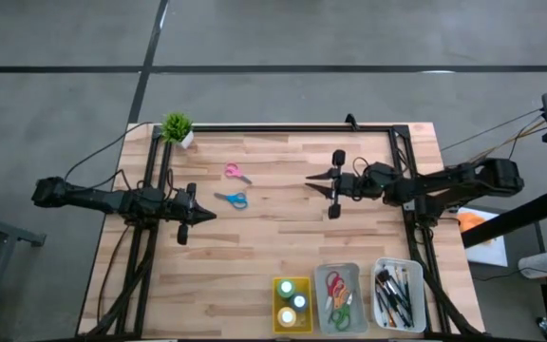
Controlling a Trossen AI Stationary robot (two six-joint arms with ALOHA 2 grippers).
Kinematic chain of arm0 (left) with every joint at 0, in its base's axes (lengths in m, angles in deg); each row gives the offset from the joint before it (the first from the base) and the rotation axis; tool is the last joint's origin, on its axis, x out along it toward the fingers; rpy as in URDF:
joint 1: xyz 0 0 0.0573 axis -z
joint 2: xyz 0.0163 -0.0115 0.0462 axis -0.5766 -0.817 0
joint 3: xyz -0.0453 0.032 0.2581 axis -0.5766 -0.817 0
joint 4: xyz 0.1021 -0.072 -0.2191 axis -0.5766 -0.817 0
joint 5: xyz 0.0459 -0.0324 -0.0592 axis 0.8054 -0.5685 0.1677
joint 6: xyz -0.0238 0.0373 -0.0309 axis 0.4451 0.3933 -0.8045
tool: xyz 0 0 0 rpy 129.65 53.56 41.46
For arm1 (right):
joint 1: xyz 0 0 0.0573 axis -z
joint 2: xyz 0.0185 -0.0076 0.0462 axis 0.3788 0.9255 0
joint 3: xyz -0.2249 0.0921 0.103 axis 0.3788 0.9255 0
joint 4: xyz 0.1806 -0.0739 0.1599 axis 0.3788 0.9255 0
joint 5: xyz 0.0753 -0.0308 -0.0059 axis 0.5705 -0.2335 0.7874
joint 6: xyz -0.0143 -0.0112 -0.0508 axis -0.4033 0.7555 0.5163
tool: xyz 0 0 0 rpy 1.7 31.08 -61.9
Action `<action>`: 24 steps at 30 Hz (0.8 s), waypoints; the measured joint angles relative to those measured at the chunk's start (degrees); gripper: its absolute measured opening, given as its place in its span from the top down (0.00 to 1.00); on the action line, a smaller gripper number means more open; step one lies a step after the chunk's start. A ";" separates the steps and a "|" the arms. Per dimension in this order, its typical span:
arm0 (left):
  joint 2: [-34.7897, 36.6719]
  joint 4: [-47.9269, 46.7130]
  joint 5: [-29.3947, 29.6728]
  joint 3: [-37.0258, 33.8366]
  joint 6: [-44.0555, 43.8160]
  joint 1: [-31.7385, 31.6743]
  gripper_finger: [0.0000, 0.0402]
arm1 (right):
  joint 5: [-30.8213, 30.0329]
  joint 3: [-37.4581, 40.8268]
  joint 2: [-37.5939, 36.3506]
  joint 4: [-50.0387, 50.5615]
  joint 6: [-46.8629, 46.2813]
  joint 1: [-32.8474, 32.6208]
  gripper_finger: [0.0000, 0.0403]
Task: Pick & Place Paint Supplies
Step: Put the blue scissors into the gray bin
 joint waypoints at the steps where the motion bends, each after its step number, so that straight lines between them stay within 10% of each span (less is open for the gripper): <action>1: 0.00 0.02 0.00 0.00 0.00 -0.01 1.00 | -0.02 -0.02 0.13 0.02 0.00 0.02 0.84; 24: 0.00 -0.05 -0.42 0.00 0.00 -0.01 1.00 | 0.00 -0.11 0.23 0.48 0.00 0.00 0.84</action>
